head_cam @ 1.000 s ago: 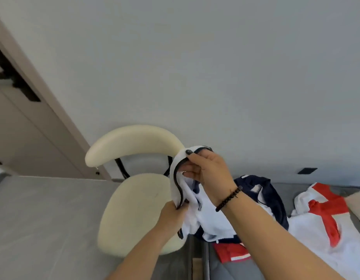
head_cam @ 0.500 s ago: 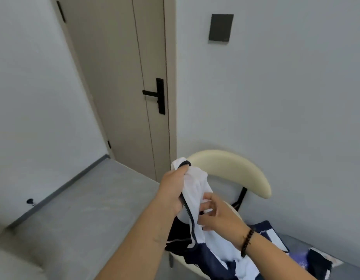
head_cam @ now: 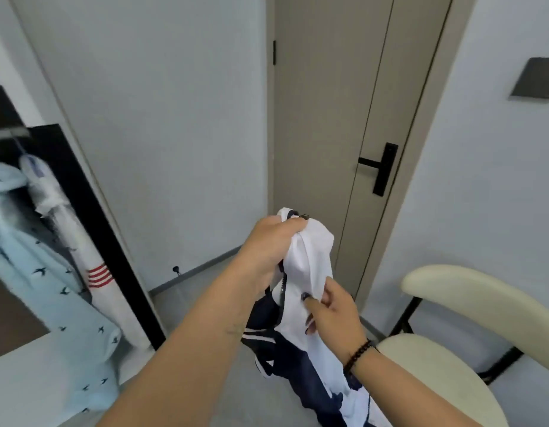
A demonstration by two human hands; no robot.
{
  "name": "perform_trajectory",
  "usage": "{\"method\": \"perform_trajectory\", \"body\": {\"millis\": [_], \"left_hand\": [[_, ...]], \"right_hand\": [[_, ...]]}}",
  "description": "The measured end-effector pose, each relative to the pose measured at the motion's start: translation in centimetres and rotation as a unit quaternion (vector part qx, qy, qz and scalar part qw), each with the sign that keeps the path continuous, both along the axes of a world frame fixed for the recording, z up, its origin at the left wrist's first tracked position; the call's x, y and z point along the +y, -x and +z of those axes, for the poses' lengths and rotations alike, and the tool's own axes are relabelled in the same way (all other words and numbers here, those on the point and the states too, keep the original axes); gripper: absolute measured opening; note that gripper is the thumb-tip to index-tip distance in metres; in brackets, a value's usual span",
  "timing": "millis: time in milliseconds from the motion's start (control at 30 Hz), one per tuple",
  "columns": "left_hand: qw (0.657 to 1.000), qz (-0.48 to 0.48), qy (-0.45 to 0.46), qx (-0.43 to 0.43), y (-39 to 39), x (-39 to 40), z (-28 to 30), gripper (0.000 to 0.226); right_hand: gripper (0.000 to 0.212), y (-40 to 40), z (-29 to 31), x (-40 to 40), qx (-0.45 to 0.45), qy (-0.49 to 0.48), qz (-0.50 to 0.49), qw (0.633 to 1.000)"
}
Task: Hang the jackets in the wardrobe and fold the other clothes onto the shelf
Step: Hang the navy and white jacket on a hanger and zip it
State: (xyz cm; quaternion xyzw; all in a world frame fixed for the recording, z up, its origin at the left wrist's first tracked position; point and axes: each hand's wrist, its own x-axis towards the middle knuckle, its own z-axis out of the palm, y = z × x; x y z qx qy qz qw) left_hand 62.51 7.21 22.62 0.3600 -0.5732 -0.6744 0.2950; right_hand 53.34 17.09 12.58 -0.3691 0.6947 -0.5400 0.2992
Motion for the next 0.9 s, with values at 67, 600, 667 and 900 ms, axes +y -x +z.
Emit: {"method": "perform_trajectory", "body": {"millis": [67, 600, 667, 900], "left_hand": [[1.0, 0.015, 0.0, 0.024, -3.8, -1.4, -0.4, 0.019], [0.834, 0.484, 0.206, -0.168, -15.9, 3.2, -14.1, 0.116], [0.812, 0.519, 0.171, -0.204, -16.0, 2.5, -14.6, 0.115], [0.759, 0.601, 0.189, -0.166, -20.6, 2.2, -13.7, 0.039]], "right_hand": [[0.003, -2.1, 1.2, -2.5, -0.035, 0.033, 0.002, 0.999], [0.014, -16.4, 7.3, -12.8, -0.405, 0.094, 0.221, 0.882], [0.015, -17.4, 7.6, -13.1, -0.405, 0.094, 0.252, 0.874], [0.013, -16.2, 8.6, -15.1, -0.378, 0.125, 0.28, 0.874]]}}
